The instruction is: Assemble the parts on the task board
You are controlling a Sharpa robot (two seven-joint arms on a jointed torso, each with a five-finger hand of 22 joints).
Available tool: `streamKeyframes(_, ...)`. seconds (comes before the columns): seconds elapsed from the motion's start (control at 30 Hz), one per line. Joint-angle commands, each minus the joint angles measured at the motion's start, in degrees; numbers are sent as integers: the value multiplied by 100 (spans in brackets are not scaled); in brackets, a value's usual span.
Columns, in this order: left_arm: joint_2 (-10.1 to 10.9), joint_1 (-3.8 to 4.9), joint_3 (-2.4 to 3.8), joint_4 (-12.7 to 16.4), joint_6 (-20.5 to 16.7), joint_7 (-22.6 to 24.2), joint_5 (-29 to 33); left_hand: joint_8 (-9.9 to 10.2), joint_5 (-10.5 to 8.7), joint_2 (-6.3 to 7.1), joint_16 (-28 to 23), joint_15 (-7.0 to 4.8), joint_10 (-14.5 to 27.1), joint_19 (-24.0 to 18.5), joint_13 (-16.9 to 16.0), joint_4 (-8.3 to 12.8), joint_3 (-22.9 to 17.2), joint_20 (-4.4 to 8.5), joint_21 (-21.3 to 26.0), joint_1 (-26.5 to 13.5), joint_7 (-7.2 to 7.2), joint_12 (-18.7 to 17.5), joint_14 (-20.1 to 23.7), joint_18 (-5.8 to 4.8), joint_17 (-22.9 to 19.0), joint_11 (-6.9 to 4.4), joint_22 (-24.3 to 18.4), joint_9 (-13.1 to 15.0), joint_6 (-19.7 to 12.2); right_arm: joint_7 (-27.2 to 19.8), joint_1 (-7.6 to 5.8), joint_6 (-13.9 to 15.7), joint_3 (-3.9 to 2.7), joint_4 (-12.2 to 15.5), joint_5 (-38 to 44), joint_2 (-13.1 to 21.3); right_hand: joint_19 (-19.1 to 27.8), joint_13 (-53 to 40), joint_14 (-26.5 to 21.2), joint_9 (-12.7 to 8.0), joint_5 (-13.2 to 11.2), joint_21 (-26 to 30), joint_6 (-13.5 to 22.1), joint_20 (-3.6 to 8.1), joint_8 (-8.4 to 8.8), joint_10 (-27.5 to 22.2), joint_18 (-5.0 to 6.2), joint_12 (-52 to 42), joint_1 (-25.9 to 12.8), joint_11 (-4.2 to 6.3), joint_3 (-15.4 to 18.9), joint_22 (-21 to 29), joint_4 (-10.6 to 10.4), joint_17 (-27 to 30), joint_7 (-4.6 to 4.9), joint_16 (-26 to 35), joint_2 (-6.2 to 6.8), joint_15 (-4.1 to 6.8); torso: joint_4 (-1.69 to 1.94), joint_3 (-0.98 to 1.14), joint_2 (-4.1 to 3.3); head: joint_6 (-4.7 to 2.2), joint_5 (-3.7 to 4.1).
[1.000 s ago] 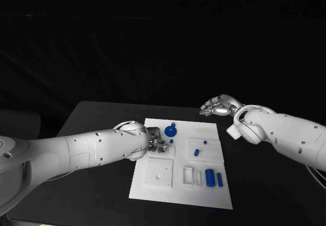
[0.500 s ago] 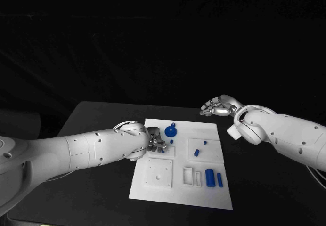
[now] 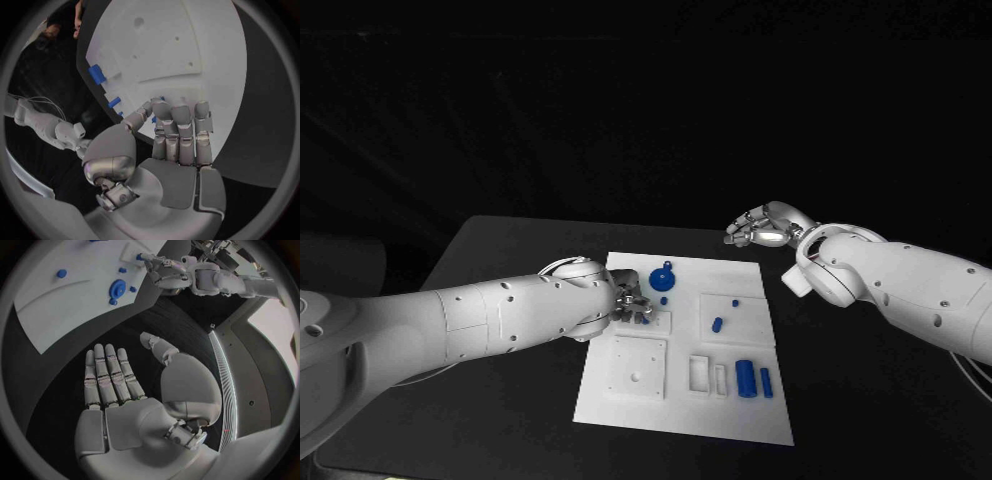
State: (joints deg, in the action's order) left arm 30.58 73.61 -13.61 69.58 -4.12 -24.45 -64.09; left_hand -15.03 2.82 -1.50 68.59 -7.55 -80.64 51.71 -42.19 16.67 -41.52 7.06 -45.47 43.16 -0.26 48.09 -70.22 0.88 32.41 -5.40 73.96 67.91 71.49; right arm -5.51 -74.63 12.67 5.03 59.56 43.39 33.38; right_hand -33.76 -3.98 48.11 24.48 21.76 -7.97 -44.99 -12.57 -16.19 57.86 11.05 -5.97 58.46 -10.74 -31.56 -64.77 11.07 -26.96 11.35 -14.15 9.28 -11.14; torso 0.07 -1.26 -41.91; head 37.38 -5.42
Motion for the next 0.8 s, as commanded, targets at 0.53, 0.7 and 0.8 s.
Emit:
streamKeyframes(0.53,46,-19,-15,-27,-66,20,168,314,-1,-207,-72,-16,89,-19,6,-4,35,546,67,245,122,-92,123,-88,-16,51,48,-156,-323,-42,-2,-83,-1,7,9,10,34,6,-35,-7,33,37,43,11,-27,32,-110,43,44,-8,-2,-14,-26,12,64,-22,23,-4,2,2,0,11,0)
streamKeyframes(0.7,41,-19,-15,-25,-23,33,187,372,0,-153,-71,-16,101,-31,0,-1,18,542,76,301,129,-94,138,-88,-15,57,63,-217,-302,-42,-2,-84,-1,9,9,13,33,6,-36,-8,36,39,43,11,-27,32,-111,44,43,-8,-2,-15,-25,13,64,-23,24,-4,1,3,-2,14,-3)
streamKeyframes(0.8,45,-18,-15,-26,-27,29,187,400,0,-114,-71,-15,108,-36,-3,-1,10,540,80,345,131,-96,145,-88,-15,59,73,-246,-289,-41,-2,-88,-1,9,9,14,33,6,-36,-8,37,39,43,11,-27,33,-111,45,43,-8,-1,-16,-25,13,64,-23,24,-4,2,1,0,12,-6)
